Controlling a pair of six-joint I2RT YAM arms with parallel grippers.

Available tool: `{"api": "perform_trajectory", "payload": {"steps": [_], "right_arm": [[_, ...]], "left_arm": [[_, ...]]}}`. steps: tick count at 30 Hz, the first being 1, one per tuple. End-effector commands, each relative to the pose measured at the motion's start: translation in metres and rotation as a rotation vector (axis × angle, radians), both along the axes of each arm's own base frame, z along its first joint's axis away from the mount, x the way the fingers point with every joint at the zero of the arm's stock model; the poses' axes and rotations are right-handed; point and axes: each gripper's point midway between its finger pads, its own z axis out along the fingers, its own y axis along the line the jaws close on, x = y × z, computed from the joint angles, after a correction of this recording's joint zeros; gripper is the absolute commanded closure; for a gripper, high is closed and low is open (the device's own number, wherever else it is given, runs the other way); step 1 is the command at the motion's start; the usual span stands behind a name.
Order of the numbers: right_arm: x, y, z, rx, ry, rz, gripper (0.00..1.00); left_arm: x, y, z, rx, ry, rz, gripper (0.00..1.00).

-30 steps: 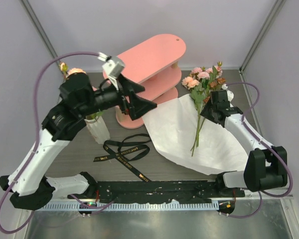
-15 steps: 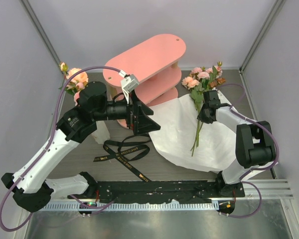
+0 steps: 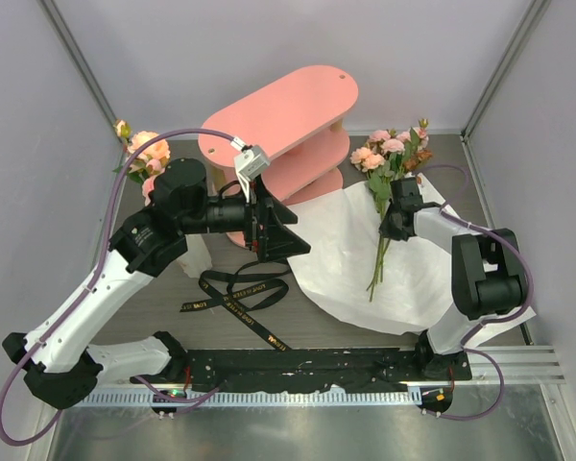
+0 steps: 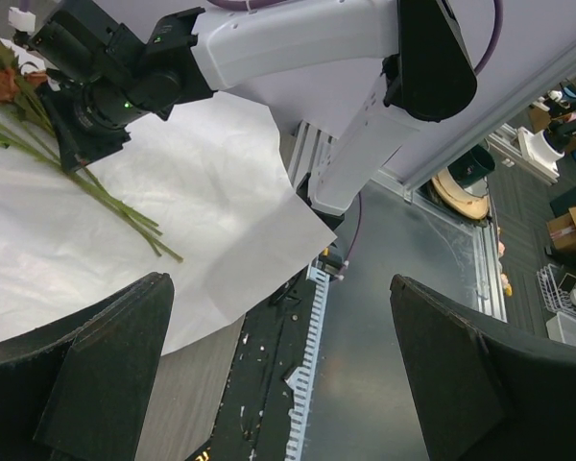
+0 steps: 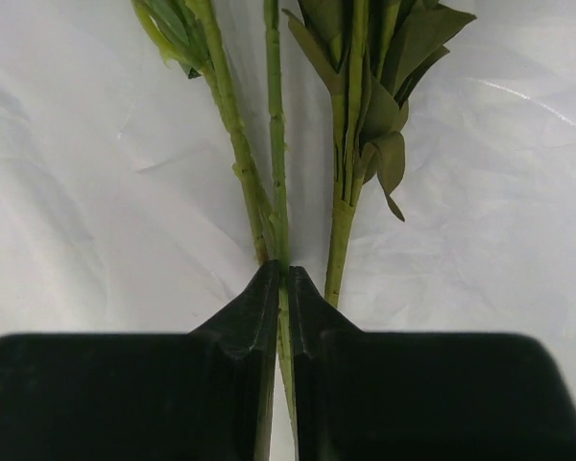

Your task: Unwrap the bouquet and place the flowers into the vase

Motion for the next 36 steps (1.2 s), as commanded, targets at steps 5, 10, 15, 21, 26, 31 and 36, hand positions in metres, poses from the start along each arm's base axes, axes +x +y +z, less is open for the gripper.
{"api": "perform_trajectory", "payload": {"steps": [5, 10, 15, 21, 26, 31, 36], "right_arm": [[0.013, 0.004, 0.019, -0.002, -0.067, 0.041, 0.99], [0.012, -0.005, 0.067, -0.038, -0.182, 0.028, 0.99], [0.001, -0.012, 0.133, -0.048, -0.395, 0.034, 0.99], [-0.024, 0.006, 0.192, 0.048, -0.660, 0.133, 0.99], [-0.049, 0.031, 0.230, 0.159, -0.843, 0.273, 0.99], [-0.050, 0.019, 0.220, 0.163, -0.795, 0.163, 0.99], [-0.024, 0.003, 0.163, 0.070, -0.464, 0.051, 0.91]], "left_arm": [[-0.002, -0.004, 0.006, -0.020, -0.020, -0.019, 0.00], [0.001, -0.006, 0.003, -0.013, -0.015, -0.010, 0.00], [0.008, -0.008, -0.003, 0.003, -0.016, 0.011, 0.00], [0.022, -0.019, -0.012, 0.005, 0.036, 0.050, 0.00], [0.042, -0.034, -0.018, -0.007, 0.113, 0.101, 0.04], [0.051, -0.048, -0.021, -0.005, 0.181, 0.101, 0.09], [0.049, -0.049, -0.025, -0.003, 0.203, 0.090, 0.11]]}}
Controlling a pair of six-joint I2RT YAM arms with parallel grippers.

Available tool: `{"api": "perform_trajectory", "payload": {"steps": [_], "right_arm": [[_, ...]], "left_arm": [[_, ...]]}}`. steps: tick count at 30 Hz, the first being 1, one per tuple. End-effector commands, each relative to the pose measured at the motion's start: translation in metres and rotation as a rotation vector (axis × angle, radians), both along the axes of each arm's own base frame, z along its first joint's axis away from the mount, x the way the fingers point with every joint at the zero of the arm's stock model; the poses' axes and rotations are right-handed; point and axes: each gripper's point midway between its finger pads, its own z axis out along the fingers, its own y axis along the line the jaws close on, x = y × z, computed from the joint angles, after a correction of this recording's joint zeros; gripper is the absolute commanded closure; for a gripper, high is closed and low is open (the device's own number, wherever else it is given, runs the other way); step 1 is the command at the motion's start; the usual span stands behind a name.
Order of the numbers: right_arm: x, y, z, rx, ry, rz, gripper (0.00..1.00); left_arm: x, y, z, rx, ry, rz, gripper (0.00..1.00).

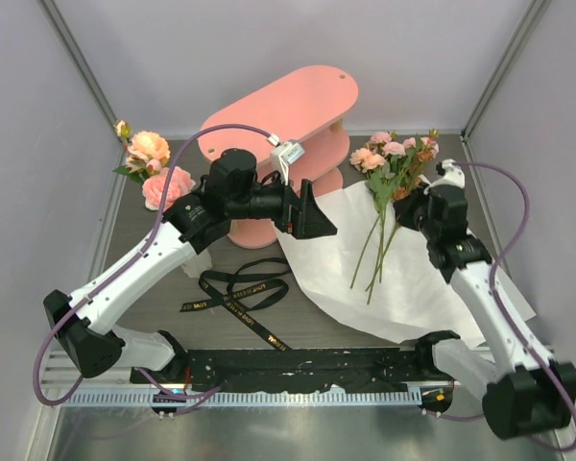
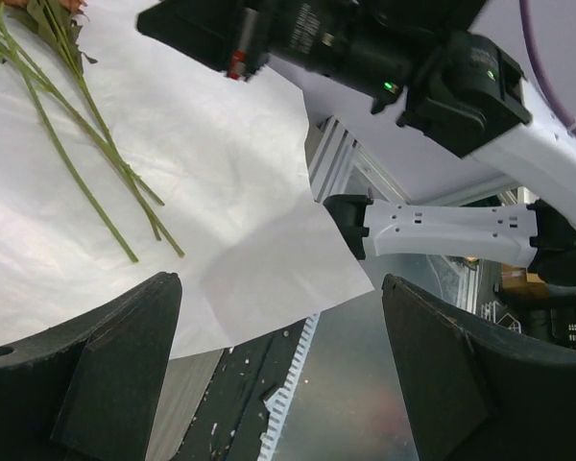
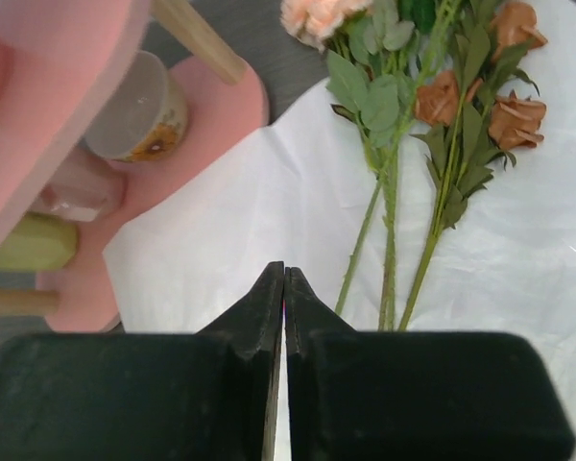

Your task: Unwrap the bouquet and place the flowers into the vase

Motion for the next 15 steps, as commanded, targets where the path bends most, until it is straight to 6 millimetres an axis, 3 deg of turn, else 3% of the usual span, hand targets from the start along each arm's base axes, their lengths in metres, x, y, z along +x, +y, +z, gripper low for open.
{"api": "perform_trajectory", "payload": {"steps": [1, 2, 4, 5, 6, 12, 15], "right_arm": [[0.023, -0.001, -0.035, -0.025, 0.215, -0.042, 0.89], [0.031, 0.005, -0.050, -0.015, 0.259, -0.022, 0.87], [0.044, 0.017, -0.054, 0.022, 0.264, 0.018, 0.70], [0.050, 0.022, -0.073, 0.034, 0.325, 0.028, 0.68], [0.058, 0.022, -0.074, 0.038, 0.331, 0.018, 0.65], [0.082, 0.021, -0.137, 0.005, 0.474, -0.012, 0.60], [0.087, 0.021, -0.148, 0.005, 0.480, -0.016, 0.60]], "left_arm": [[-0.006, 0.000, 0.031, -0.083, -0.038, -0.009, 0.11], [-0.007, 0.001, 0.031, -0.082, -0.037, -0.008, 0.11], [-0.011, 0.006, 0.028, -0.075, -0.036, -0.004, 0.11], [-0.012, 0.008, 0.026, -0.067, -0.034, 0.000, 0.11], [-0.012, 0.010, 0.024, -0.062, -0.035, 0.005, 0.11], [-0.022, 0.021, 0.028, -0.049, -0.077, -0.007, 0.08], [-0.025, 0.021, 0.027, -0.042, -0.082, -0.028, 0.05]]}}
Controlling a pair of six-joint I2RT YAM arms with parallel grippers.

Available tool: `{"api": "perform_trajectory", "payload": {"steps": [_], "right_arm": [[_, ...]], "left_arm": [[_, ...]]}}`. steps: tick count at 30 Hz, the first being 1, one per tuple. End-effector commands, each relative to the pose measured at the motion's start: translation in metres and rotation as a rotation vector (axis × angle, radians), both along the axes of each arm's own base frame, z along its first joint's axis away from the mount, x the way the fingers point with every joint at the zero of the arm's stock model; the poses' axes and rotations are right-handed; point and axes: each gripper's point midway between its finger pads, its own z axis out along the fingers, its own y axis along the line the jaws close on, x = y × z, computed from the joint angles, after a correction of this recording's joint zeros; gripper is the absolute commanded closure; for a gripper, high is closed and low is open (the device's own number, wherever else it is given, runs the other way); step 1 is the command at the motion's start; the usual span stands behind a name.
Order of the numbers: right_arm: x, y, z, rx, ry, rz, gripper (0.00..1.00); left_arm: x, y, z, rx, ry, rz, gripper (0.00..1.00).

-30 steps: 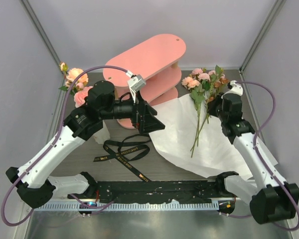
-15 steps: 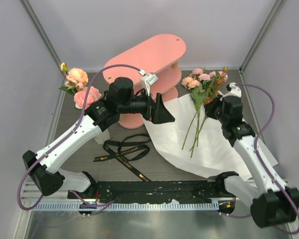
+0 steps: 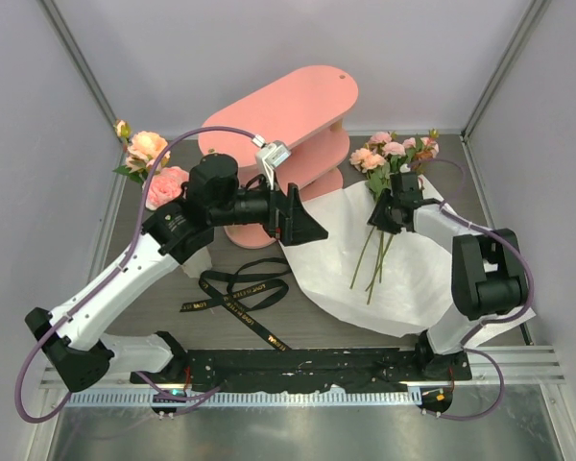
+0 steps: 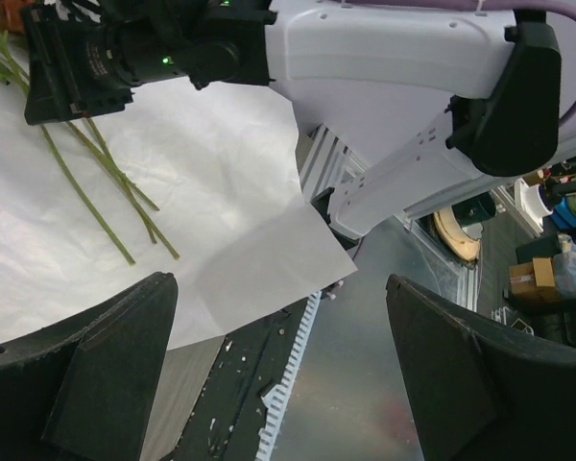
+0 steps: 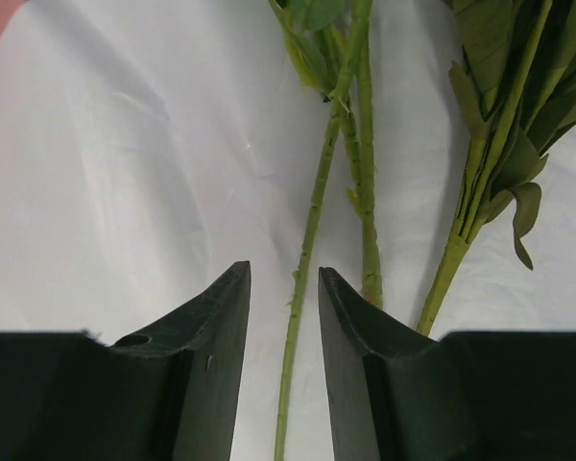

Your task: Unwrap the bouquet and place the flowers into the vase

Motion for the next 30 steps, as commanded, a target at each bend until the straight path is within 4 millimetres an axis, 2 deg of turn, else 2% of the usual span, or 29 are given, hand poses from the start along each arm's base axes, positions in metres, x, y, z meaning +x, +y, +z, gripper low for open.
{"api": "perform_trajectory", "payload": {"steps": [1, 8, 18, 20, 22, 24, 25, 27, 28, 30], "right_arm": [[0.025, 0.004, 0.008, 0.017, -0.066, -0.013, 0.60], [0.037, -0.005, -0.004, -0.036, -0.058, -0.050, 0.61], [0.050, -0.012, -0.018, -0.072, -0.036, -0.087, 0.67], [0.052, -0.011, -0.019, -0.074, -0.039, -0.082, 0.70], [0.053, -0.013, -0.016, -0.086, -0.049, -0.083, 0.82], [0.053, -0.017, -0.007, -0.101, -0.063, -0.094, 0.92], [0.055, -0.018, 0.011, -0.098, -0.104, -0.099, 0.97], [0.053, -0.019, 0.031, -0.094, -0.144, -0.105, 0.99], [0.053, -0.018, 0.061, -0.081, -0.214, -0.107, 0.99], [0.048, -0.021, 0.089, -0.068, -0.273, -0.121, 0.99]], "left_arm": [[-0.009, 0.004, 0.007, -0.004, -0.044, -0.036, 0.05], [-0.008, 0.003, -0.004, 0.022, -0.035, -0.040, 0.05], [-0.005, 0.007, -0.008, 0.052, -0.049, -0.024, 0.05], [-0.004, 0.007, -0.009, 0.057, -0.047, -0.022, 0.05], [-0.003, 0.006, -0.011, 0.061, -0.044, -0.022, 0.05], [-0.003, 0.005, -0.010, 0.060, -0.042, -0.022, 0.05], [-0.002, 0.005, -0.010, 0.062, -0.043, -0.019, 0.05], [-0.001, 0.004, -0.011, 0.064, -0.044, -0.020, 0.05], [0.000, 0.004, -0.011, 0.065, -0.044, -0.015, 0.05], [0.002, 0.002, -0.014, 0.071, -0.038, -0.017, 0.05]]}}
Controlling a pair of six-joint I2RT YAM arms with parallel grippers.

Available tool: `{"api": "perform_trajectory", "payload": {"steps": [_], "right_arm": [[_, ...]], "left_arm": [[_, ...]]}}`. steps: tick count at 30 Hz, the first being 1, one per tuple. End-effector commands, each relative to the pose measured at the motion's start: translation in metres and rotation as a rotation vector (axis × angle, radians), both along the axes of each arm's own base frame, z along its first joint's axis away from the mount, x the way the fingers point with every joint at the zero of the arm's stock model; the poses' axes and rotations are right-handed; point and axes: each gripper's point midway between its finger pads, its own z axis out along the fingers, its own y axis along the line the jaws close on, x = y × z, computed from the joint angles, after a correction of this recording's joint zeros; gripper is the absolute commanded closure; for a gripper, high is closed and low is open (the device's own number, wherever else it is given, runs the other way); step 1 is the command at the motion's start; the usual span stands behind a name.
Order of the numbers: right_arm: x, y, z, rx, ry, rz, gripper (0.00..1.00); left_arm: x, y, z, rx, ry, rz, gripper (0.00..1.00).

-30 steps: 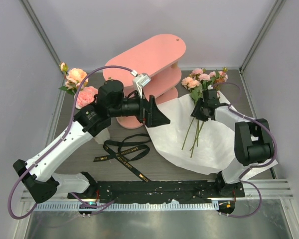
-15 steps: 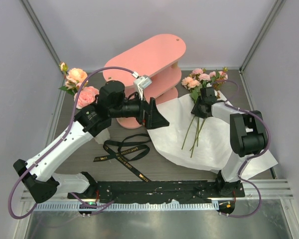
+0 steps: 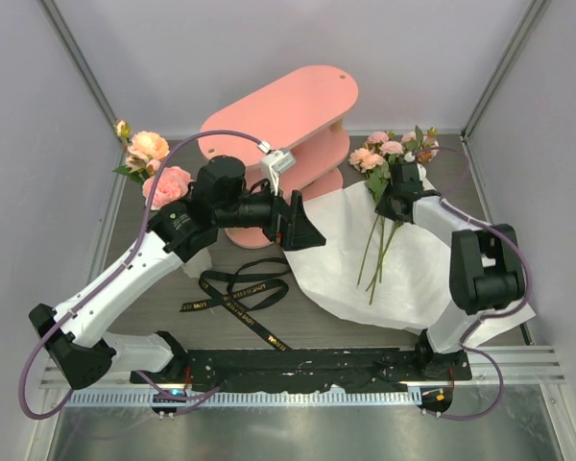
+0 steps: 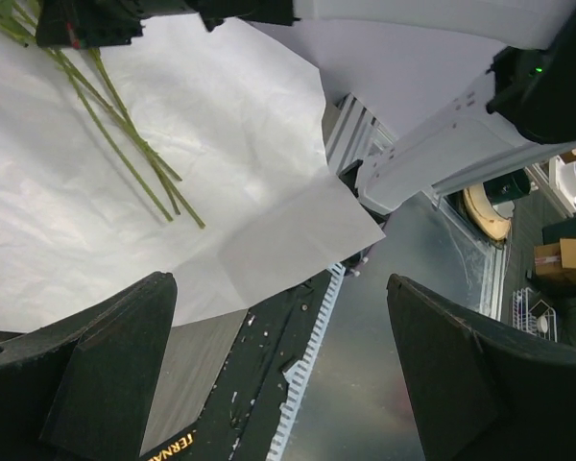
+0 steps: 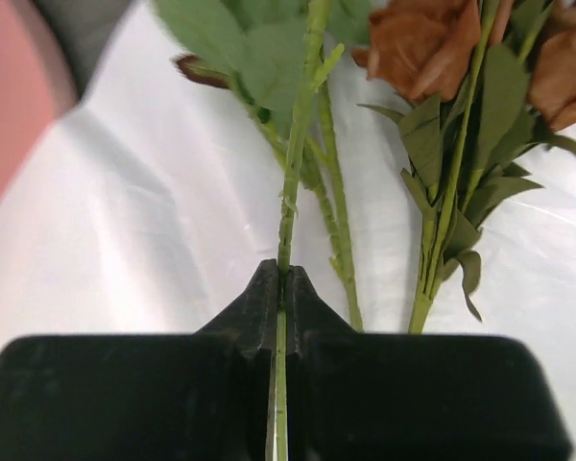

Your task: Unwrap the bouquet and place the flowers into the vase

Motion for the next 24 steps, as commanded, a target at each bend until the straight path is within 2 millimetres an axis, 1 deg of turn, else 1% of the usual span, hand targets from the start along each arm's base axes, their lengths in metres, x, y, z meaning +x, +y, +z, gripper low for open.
{"api": "perform_trajectory", "payload": {"steps": [1, 3, 4, 6, 7, 8, 10, 11, 12, 13, 14, 15, 16, 17, 18, 19, 20, 21, 22, 23, 24], "right_arm": [[0.011, -0.006, 0.132, 0.023, -0.339, -0.041, 0.99], [0.002, -0.009, 0.160, 0.035, -0.412, -0.047, 0.99], [-0.007, -0.011, 0.188, 0.042, -0.486, -0.053, 0.99], [-0.017, -0.013, 0.205, 0.045, -0.543, -0.051, 0.99], [-0.023, -0.012, 0.218, 0.052, -0.583, -0.027, 0.99], [-0.033, -0.009, 0.235, 0.063, -0.654, 0.000, 0.99], [-0.045, -0.002, 0.258, 0.066, -0.760, 0.079, 0.99], [-0.062, 0.014, 0.264, 0.109, -0.798, 0.188, 0.99], [-0.070, 0.023, 0.265, 0.124, -0.814, 0.247, 0.99], [-0.078, 0.032, 0.275, 0.143, -0.865, 0.315, 0.99], [-0.093, 0.047, 0.270, 0.179, -0.873, 0.407, 0.99], [-0.108, 0.052, 0.281, 0.193, -0.922, 0.444, 0.99], [-0.118, 0.055, 0.285, 0.202, -0.949, 0.468, 0.99], [-0.128, 0.061, 0.279, 0.219, -0.947, 0.507, 0.99], [-0.142, 0.066, 0.287, 0.232, -0.982, 0.539, 0.99], [-0.148, 0.069, 0.284, 0.241, -0.977, 0.561, 0.99], [-0.154, 0.073, 0.285, 0.249, -0.980, 0.587, 0.99], [-0.163, 0.078, 0.289, 0.255, -0.995, 0.620, 0.99], [-0.167, 0.082, 0.290, 0.259, -0.994, 0.637, 0.99], [-0.170, 0.084, 0.292, 0.262, -1.002, 0.650, 0.99], [-0.174, 0.091, 0.294, 0.265, -1.006, 0.683, 0.99]], "left_arm": [[0.004, -0.004, 0.009, -0.012, -0.028, -0.004, 0.05], [0.006, -0.007, 0.006, -0.008, -0.017, -0.007, 0.05], [0.007, -0.008, 0.007, -0.013, -0.020, -0.005, 0.04], [0.008, -0.011, 0.007, -0.017, -0.014, -0.007, 0.05], [0.008, -0.011, 0.008, -0.024, -0.010, -0.005, 0.05], [0.009, -0.012, 0.008, -0.027, -0.006, -0.006, 0.05], [0.009, -0.014, 0.011, -0.039, 0.003, -0.003, 0.05], [0.009, -0.014, 0.012, -0.044, 0.007, -0.001, 0.05], [0.009, -0.015, 0.014, -0.053, 0.010, 0.002, 0.05], [0.010, -0.016, 0.019, -0.070, 0.005, 0.004, 0.05], [0.010, -0.017, 0.022, -0.085, 0.019, 0.008, 0.05], [0.011, -0.020, 0.029, -0.114, 0.009, 0.003, 0.05], [0.011, -0.022, 0.033, -0.132, 0.008, -0.002, 0.05], [0.011, -0.024, 0.038, -0.154, 0.026, -0.001, 0.05], [0.012, -0.029, 0.046, -0.188, 0.015, -0.010, 0.05], [0.015, -0.033, 0.048, -0.201, 0.024, -0.012, 0.05], [0.017, -0.037, 0.050, -0.212, 0.042, -0.014, 0.06], [0.020, -0.040, 0.062, -0.238, 0.029, -0.015, 0.07], [0.028, -0.048, 0.056, -0.227, 0.049, -0.010, 0.09], [0.031, -0.051, 0.058, -0.233, 0.064, -0.004, 0.12], [0.035, -0.054, 0.070, -0.253, 0.050, -0.002, 0.14]]}}
